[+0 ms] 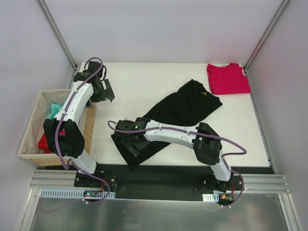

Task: Fold and stack the t-shirts

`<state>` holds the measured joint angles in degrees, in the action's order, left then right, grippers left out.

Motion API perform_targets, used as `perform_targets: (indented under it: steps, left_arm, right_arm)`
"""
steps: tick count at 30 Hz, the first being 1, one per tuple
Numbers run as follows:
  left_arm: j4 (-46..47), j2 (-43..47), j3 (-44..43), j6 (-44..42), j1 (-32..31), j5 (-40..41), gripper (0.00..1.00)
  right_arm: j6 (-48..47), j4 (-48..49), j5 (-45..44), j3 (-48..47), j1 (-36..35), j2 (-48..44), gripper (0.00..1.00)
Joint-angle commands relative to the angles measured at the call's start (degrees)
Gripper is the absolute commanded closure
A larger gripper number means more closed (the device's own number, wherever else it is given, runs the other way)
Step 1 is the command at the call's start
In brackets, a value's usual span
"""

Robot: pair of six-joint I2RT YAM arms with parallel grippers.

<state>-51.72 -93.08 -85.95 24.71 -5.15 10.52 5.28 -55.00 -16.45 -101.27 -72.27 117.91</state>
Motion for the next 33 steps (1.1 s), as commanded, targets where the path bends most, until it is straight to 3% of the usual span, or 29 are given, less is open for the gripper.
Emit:
perform_targets:
  steps: [1,6,14,20,27,33]
  left_arm:
    - [1.1,3.3,2.7,-0.8,0.8,-1.5,0.01]
    - [2.2,4.4,4.4,-1.1,1.1,-2.2,0.01]
    - [3.0,4.7,4.9,-1.7,1.4,-2.9,0.01]
    - [3.3,3.8,5.2,-1.9,1.5,-3.8,0.01]
    - [3.6,3.3,5.4,-1.9,1.5,-4.5,0.01]
    - [3.7,3.3,5.6,-2.1,1.5,-4.9,0.01]
  right_arm:
    - [-0.2,-4.6,-1.4,-2.6,-1.5,1.8,0.03]
    - [0.3,-6.4,-4.3,-2.8,-2.8,5.2,0.03]
    - [-4.7,-6.0,-9.1,-13.1,-3.4,12.2,0.03]
    - [-8.4,-6.1,-11.2,-15.2,-3.6,15.9,0.03]
    - [-8.4,-2.9,-9.9,-6.2,-4.1,14.6,0.03]
    - [-5.5,1.6,-9.5,10.9,-4.1,7.8,0.03]
